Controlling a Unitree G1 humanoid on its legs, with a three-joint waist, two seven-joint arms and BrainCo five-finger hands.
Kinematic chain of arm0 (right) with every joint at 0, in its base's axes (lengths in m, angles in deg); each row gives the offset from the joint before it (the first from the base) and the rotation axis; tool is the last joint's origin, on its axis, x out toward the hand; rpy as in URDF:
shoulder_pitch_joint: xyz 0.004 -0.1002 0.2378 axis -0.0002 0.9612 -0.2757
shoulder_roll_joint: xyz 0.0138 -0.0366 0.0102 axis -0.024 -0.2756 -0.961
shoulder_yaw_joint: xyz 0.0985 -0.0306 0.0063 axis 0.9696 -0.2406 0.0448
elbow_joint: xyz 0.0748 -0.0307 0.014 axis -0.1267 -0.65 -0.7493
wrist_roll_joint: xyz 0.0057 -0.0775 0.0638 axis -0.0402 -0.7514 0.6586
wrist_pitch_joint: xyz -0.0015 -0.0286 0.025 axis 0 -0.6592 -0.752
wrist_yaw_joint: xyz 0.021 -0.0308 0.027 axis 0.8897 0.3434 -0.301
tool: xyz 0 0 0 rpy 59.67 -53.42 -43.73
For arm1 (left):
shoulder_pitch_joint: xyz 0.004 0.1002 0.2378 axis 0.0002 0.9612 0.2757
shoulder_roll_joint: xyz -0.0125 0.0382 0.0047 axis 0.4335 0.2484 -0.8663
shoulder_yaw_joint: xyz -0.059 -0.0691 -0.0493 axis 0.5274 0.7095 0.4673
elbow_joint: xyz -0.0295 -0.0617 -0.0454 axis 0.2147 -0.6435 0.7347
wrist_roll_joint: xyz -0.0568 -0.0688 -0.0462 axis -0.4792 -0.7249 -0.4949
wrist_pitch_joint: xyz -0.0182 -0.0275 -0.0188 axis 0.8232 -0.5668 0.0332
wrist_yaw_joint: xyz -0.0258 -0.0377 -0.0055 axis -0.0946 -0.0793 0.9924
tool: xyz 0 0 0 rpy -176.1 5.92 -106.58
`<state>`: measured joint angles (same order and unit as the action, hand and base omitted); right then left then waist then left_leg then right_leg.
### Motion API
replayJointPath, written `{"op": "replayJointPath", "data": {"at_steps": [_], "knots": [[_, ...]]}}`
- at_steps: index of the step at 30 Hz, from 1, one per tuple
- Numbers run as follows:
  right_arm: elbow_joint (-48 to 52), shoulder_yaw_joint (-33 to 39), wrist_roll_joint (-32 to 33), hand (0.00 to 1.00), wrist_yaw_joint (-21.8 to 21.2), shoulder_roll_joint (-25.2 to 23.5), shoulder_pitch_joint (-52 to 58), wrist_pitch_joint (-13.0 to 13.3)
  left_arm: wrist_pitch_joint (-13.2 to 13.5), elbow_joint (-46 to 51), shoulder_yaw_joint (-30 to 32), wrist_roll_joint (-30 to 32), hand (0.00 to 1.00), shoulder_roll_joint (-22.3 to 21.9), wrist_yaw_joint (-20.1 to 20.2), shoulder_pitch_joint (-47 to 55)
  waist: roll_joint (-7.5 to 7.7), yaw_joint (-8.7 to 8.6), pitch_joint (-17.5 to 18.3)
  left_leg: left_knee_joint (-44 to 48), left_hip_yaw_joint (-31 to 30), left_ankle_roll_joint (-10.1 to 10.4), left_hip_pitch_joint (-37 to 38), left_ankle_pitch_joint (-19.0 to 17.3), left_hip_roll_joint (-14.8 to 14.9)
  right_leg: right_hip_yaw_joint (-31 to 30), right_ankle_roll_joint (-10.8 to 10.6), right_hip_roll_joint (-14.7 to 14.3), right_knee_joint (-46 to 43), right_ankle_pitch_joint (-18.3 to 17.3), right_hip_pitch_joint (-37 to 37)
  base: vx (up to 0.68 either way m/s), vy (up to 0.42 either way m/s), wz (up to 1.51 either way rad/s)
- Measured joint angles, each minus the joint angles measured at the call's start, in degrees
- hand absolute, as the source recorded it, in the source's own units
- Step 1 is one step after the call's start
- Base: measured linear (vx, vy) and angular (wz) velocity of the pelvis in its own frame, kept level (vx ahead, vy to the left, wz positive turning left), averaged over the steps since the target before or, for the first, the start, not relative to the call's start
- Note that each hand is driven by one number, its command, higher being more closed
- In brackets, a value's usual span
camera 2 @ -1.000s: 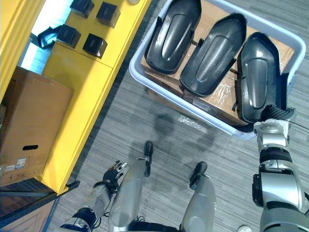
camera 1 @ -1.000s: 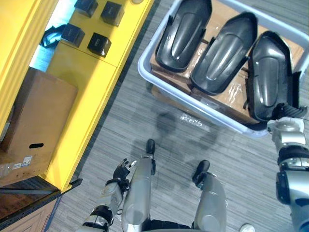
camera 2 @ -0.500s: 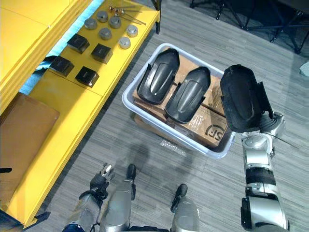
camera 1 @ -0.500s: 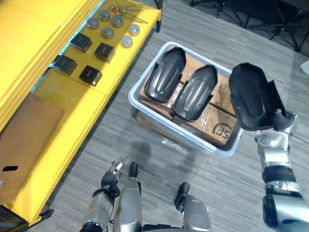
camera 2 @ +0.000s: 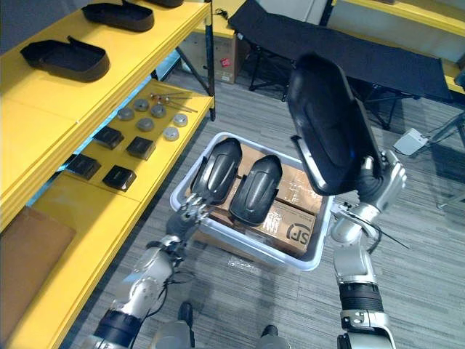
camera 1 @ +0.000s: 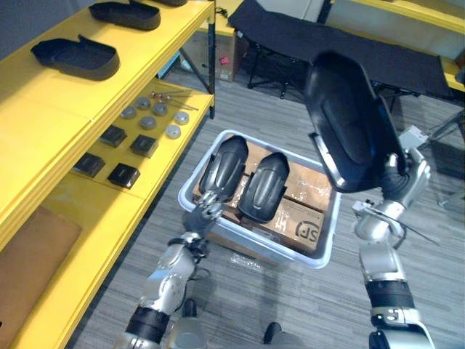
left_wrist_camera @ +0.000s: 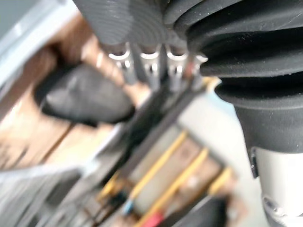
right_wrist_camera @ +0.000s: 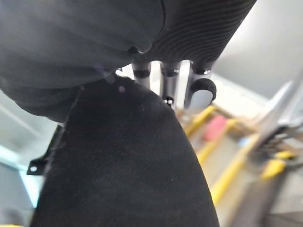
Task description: Walk over and take plastic housings, then place them on the shelf
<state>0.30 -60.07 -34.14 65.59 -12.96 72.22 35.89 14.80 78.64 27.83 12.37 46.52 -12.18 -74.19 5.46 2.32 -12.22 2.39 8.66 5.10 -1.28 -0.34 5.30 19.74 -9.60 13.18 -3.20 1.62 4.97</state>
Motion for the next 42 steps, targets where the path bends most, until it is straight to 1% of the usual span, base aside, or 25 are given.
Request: {"op": "replayJointPath", "data": {"at_steps": [1, 2, 3, 4, 5, 8, 10, 12, 13, 15, 18, 20, 21, 23, 24, 26, 27, 28, 31, 32, 34, 37, 39, 41, 42], "knots": [[0.34, -0.51, -0.38, 1.00, 0.06, -0.02, 0.04, 0.40, -0.33, -0.07, -0.48, -0.17, 0.00, -0.01, -0.02, -0.39, -0.01, -0.06, 0.12, -0.26, 0.04, 0.04, 0.14, 0.04, -0.01, -0.14, 0.00, 0.00, 0.08, 0.00, -0.01, -0.07, 0.028, -0.20], [1.23, -2.39, -1.47, 1.00, 0.25, -0.24, 0.29, 2.65, -1.94, -0.27, -2.79, -1.48, 0.00, -0.07, -0.06, -2.18, 0.07, -0.32, 0.64, -0.90, 0.14, 0.05, 0.33, 0.32, -0.12, -0.73, 0.01, -0.01, 0.64, 0.00, -0.01, -0.03, 0.009, -0.09], [1.72, -3.29, -1.96, 1.00, 0.25, -0.42, 0.36, 3.63, -2.51, -0.37, -3.75, -1.83, 0.00, -0.23, -0.08, -3.19, 0.07, -0.40, 0.77, -1.23, 0.23, 0.08, 0.39, 0.54, -0.15, -0.96, 0.01, -0.03, 0.95, 0.00, -0.02, -0.07, 0.000, -0.10], [2.36, -5.46, -3.30, 1.00, 0.25, -0.93, 0.36, 5.90, -2.87, -1.14, -5.23, -2.00, 0.00, -0.95, -0.08, -5.23, -0.15, -0.67, 1.01, -2.65, 0.68, 0.05, 0.90, 1.58, -0.21, -1.03, 0.03, -0.16, 1.50, -0.02, -0.04, -0.06, -0.012, -0.07], [2.41, -6.40, -3.38, 1.00, 0.25, -1.14, 0.36, 6.97, -3.00, -1.58, -5.46, -2.01, 0.00, -1.35, -0.08, -5.90, -0.32, -0.72, 1.11, -3.43, 0.87, 0.11, 1.28, 2.03, -0.20, -1.12, 0.07, -0.22, 1.63, -0.04, -0.04, -0.09, -0.021, -0.07], [2.40, -10.65, -3.99, 1.00, 0.11, -2.10, 0.40, 10.82, -3.44, -3.92, -7.41, -1.99, 0.00, -2.30, -0.11, -8.19, -1.90, -1.51, 2.33, -6.27, 1.23, -0.01, 2.41, 3.72, -0.44, -1.33, 0.27, -0.29, 1.75, -0.16, -0.34, -0.07, -0.010, -0.05], [2.45, -11.61, -4.31, 1.00, -0.30, -2.15, 0.39, 11.85, -3.34, -4.75, -8.45, -2.00, 0.00, -2.23, -0.23, -8.84, -2.35, -1.64, 3.05, -6.92, 1.43, -0.16, 2.25, 4.25, -0.57, -1.50, 0.28, -0.23, 1.75, -0.16, -0.94, -0.04, 0.012, -0.04], [2.45, -13.10, -4.26, 1.00, -1.81, -2.43, 0.46, 12.28, -3.21, -5.55, -9.47, -2.02, 0.00, -2.20, -0.43, -9.29, -2.25, -1.82, 3.41, -6.92, 1.43, -0.22, 2.31, 4.50, -0.59, -1.69, 0.32, -0.23, 1.75, -0.19, -0.91, -0.05, 0.009, -0.02], [2.44, -13.74, -4.27, 1.00, -2.70, -2.53, 0.47, 12.36, -2.57, -5.75, -9.89, -2.09, 0.00, -2.17, -0.67, -9.36, -2.14, -1.88, 3.52, -6.92, 1.42, -0.22, 2.32, 4.61, -0.61, -1.70, 0.33, -0.22, 1.75, -0.19, -0.90, -0.05, 0.008, 0.00], [2.40, -15.41, -4.27, 1.00, -3.87, -2.64, 0.59, 12.38, -0.83, -6.53, -11.02, -3.16, 0.00, -2.11, -0.98, -9.90, -2.08, -1.88, 3.56, -6.92, 1.36, -0.28, 2.28, 4.78, -0.68, -1.69, 0.33, -0.17, 1.75, -0.20, -0.90, -0.02, 0.005, 0.01], [1.81, -18.69, -4.30, 1.00, -5.00, -4.03, 1.86, 12.46, 4.40, -6.64, -11.54, -3.10, 0.00, -2.21, -3.26, -10.58, -2.07, -1.87, 3.58, -6.96, 1.21, -0.30, 2.21, 5.00, -0.74, -1.49, 0.35, -0.13, 1.83, -0.21, -0.88, -0.04, 0.009, 0.02], [0.53, -18.66, -4.21, 1.00, -4.83, -4.53, 2.21, 12.45, 6.20, -6.63, -11.57, -3.07, 0.00, -2.18, -5.31, -10.51, -2.05, -1.83, 3.59, -6.97, 1.06, -0.28, 2.09, 5.12, -0.80, -1.29, 0.35, -0.09, 1.83, -0.21, -0.88, -0.02, 0.006, 0.05], [-0.96, -19.03, -4.05, 1.00, -4.73, -4.76, 2.39, 12.45, 8.18, -6.62, -11.71, -3.01, 0.00, -2.21, -7.42, -10.51, -1.98, -1.80, 3.63, -6.97, 0.91, -0.29, 2.07, 5.18, -0.87, -1.16, 0.34, -0.04, 1.83, -0.21, -0.81, -0.02, 0.009, 0.04], [-1.81, -19.34, -3.13, 1.00, -4.55, -5.27, 2.94, 12.44, 10.81, -6.53, -11.81, -2.91, 0.00, -2.28, -10.09, -10.51, -1.81, -1.81, 3.75, -6.97, 0.71, -0.27, 1.97, 5.25, -0.87, -1.02, 0.34, -0.05, 1.83, -0.21, -0.81, -0.01, 0.006, 0.05], [-2.69, -19.68, -3.10, 1.00, -3.73, -5.73, 3.46, 12.42, 13.10, -6.23, -11.79, -2.32, 0.00, -2.61, -12.36, -10.51, -1.54, -1.82, 4.02, -6.97, 0.17, -0.25, 1.75, 5.33, -0.89, -0.85, 0.35, -0.07, 1.90, -0.21, -0.81, -0.01, 0.001, 0.09], [-2.71, -19.75, -2.96, 1.00, -3.30, -6.07, 4.65, 12.33, 15.19, -5.96, -11.81, -1.04, 0.00, -2.97, -14.32, -10.49, -1.23, -1.82, 4.68, -6.96, -0.15, -0.21, 1.24, 5.50, -0.93, -0.51, 0.35, -0.11, 2.06, -0.21, -0.87, 0.00, -0.001, 0.13], [-2.92, -19.87, -2.93, 1.00, -2.89, -6.39, 5.26, 12.31, 16.84, -5.49, -11.58, -0.73, 0.00, -3.12, -15.63, -10.45, -0.97, -1.76, 4.85, -6.96, -0.19, -0.20, 1.22, 5.51, -0.90, -0.29, 0.35, -0.13, 2.07, -0.21, -0.80, 0.01, -0.003, 0.09], [-3.48, -20.48, -2.89, 1.00, -2.33, -6.78, 5.79, 12.30, 19.62, -4.12, -11.03, -0.73, 0.00, -3.21, -17.07, -10.45, -0.55, -1.71, 5.19, -6.95, -0.22, -0.17, 1.22, 5.55, -0.91, -0.11, 0.35, -0.13, 2.07, -0.21, -0.75, 0.01, -0.003, 0.04], [-4.71, -22.44, -1.82, 1.00, -1.45, -6.96, 6.95, 12.18, 23.53, -0.75, -10.22, -0.89, 0.00, -3.61, -18.92, -10.45, 0.24, -1.61, 5.79, -6.94, -0.27, -0.16, 1.27, 5.56, -0.91, 0.01, 0.36, -0.14, 2.08, -0.21, -0.64, 0.00, 0.000, 0.00], [-4.76, -23.29, -1.29, 1.00, -1.09, -7.28, 7.56, 12.18, 24.67, -0.03, -9.58, -1.03, 1.00, -4.36, -19.27, -10.45, 0.51, -1.59, 5.97, -6.94, -0.29, -0.12, 1.29, 5.60, -0.90, 0.01, 0.37, -0.15, 2.12, -0.22, -0.58, 0.00, 0.000, 0.00], [-4.76, -24.63, -0.93, 1.00, -1.02, -7.74, 8.27, 12.21, 25.29, 0.22, -7.91, -2.02, 1.00, -4.71, -19.75, -10.46, 0.61, -1.66, 6.05, -6.95, -0.29, -0.15, 1.51, 5.64, -0.87, 0.01, 0.45, -0.18, 2.16, -0.27, -0.33, -0.02, 0.002, 0.00], [-5.01, -25.54, -0.92, 1.00, -0.84, -7.76, 9.45, 12.23, 25.00, 0.22, -7.20, -4.47, 1.00, -4.68, -19.93, -10.44, 0.61, -1.54, 6.05, -6.97, -0.36, -0.17, 1.94, 5.65, -0.84, 0.07, 0.52, -0.23, 2.30, -0.31, 0.24, -0.04, 0.004, 0.01], [-5.10, -26.10, -0.91, 1.00, -0.27, -7.77, 9.49, 12.22, 24.04, 0.22, -6.53, -6.96, 1.00, -4.68, -19.67, -10.45, 0.61, -1.57, 6.05, -6.98, -0.23, -0.17, 2.07, 5.64, -0.79, -0.01, 0.56, -0.26, 2.36, -0.33, 0.26, -0.05, 0.006, -0.04], [-5.13, -26.07, -0.83, 1.00, 0.22, -7.68, 9.69, 12.22, 21.49, 0.23, -5.99, -8.40, 1.00, -4.67, -17.60, -10.45, 0.64, -1.56, 6.07, -6.99, -0.17, -0.17, 2.06, 5.65, -0.81, -0.12, 0.59, -0.27, 2.59, -0.31, 0.28, -0.04, 0.008, -0.01], [-5.13, -26.10, -0.84, 1.00, 0.22, -7.56, 9.88, 12.23, 20.68, 0.23, -5.80, -8.46, 1.00, -4.67, -17.46, -10.45, 0.67, -1.56, 6.09, -6.99, -0.14, -0.18, 2.06, 5.65, -0.81, -0.15, 0.69, -0.28, 2.67, -0.23, 0.28, -0.03, 0.007, -0.03]]}}
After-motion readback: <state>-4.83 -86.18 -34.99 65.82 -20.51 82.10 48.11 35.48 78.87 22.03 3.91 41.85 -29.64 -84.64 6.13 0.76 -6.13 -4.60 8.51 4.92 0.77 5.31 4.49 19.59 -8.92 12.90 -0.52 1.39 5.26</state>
